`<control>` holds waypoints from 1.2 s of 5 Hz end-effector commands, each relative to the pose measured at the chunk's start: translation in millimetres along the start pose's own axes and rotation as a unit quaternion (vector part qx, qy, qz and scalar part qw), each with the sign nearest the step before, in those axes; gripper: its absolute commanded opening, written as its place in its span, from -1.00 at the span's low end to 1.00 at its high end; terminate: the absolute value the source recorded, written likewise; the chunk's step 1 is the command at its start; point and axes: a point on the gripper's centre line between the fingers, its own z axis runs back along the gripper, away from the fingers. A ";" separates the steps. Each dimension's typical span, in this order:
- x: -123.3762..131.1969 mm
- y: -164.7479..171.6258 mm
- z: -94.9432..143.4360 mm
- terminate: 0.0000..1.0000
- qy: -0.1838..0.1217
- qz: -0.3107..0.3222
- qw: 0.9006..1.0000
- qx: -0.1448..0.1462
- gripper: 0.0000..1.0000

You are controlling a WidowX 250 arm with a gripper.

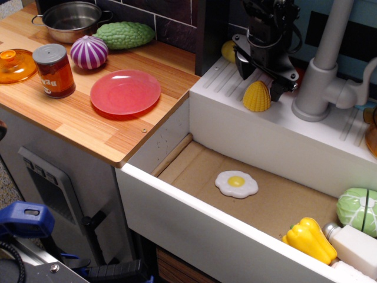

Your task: Put corn on plate

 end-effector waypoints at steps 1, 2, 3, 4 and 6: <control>14.8 5.0 12.2 -1.00 -0.032 0.003 0.999 0.007 1.00; 6.9 2.9 15.6 -1.00 -0.030 0.005 0.999 0.010 1.00; 1.2 4.5 17.6 -1.00 -0.030 0.004 1.000 0.010 1.00; -0.2 6.2 15.7 -1.00 -0.032 0.002 0.999 0.014 1.00; 0.0 7.6 28.0 -1.00 -0.028 0.004 0.999 0.024 -1.00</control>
